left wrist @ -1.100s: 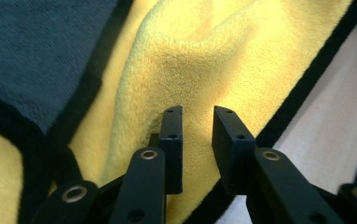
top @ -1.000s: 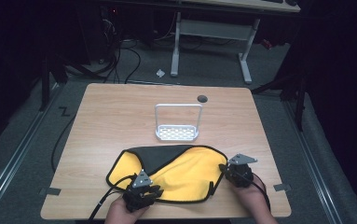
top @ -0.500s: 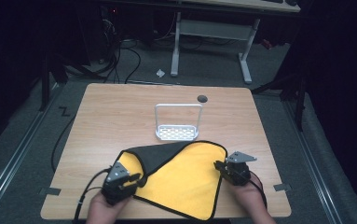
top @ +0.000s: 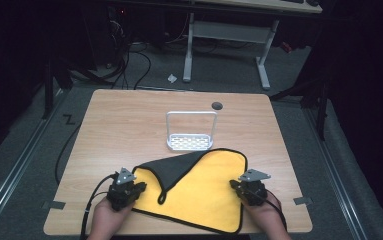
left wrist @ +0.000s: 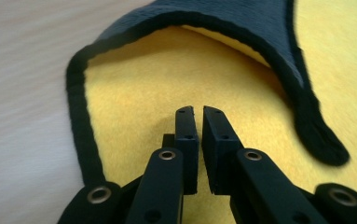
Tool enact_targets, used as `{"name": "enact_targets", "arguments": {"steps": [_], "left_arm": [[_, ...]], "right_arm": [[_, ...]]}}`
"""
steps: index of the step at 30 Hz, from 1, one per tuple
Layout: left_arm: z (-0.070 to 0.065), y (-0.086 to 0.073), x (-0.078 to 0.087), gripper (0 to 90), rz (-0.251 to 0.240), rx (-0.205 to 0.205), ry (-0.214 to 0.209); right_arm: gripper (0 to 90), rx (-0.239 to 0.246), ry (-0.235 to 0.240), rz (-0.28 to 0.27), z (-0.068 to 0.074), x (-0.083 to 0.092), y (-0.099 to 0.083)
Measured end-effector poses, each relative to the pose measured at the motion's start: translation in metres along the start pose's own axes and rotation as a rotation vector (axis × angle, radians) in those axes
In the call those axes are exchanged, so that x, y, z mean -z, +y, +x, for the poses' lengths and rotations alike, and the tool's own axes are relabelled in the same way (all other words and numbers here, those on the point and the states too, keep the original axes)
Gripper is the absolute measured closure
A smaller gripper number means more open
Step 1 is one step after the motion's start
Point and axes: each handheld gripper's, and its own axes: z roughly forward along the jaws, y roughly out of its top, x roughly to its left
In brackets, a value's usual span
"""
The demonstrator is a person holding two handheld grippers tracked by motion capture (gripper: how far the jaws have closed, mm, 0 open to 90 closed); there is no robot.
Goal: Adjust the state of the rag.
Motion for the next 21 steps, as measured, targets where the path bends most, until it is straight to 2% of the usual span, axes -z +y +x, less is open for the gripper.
{"name": "enact_targets", "arguments": {"steps": [1,2,5,6,8,9,10,12,14,16,21], "left_arm": [[-0.007,0.0,-0.002,84.3,0.002,-0.009,-0.022],[-0.017,0.0,-0.005,84.1,0.004,-0.027,-0.054],[-0.048,-0.001,-0.013,82.4,0.025,-0.073,-0.177],[-0.054,-0.001,-0.014,81.9,0.028,-0.085,-0.186],[-0.066,0.001,-0.015,80.2,0.039,-0.143,-0.165],[-0.069,0.002,-0.015,79.2,0.037,-0.163,-0.149],[-0.07,0.003,-0.014,78.3,0.024,-0.167,-0.146],[-0.068,0.006,-0.01,75.5,-0.029,-0.148,-0.135],[-0.063,0.012,-0.005,71.6,-0.086,-0.115,-0.143],[-0.061,0.017,-0.004,68.3,-0.094,-0.096,-0.164],[-0.07,0.031,-0.001,60.0,-0.159,-0.113,-0.194]], "right_arm": [[89.3,-0.01,-0.036,0.001,-0.009,0.003,-0.003],[89.2,-0.022,-0.052,0.003,-0.015,0.005,-0.006],[89.0,-0.073,-0.129,0.008,-0.039,0.011,-0.014],[89.0,-0.094,-0.152,0.008,-0.047,0.013,-0.017],[88.9,-0.115,-0.155,0.004,-0.053,0.014,-0.019],[88.6,-0.118,-0.152,0.003,-0.054,0.014,-0.019],[87.2,-0.111,-0.157,0.005,-0.053,0.014,-0.018],[84.9,-0.095,-0.144,-0.005,-0.049,0.016,-0.017],[83.7,-0.09,-0.131,-0.026,-0.046,0.018,-0.015],[83.4,-0.093,-0.124,-0.041,-0.043,0.02,-0.013],[82.6,-0.096,-0.108,-0.047,-0.041,0.019,-0.012]]}}
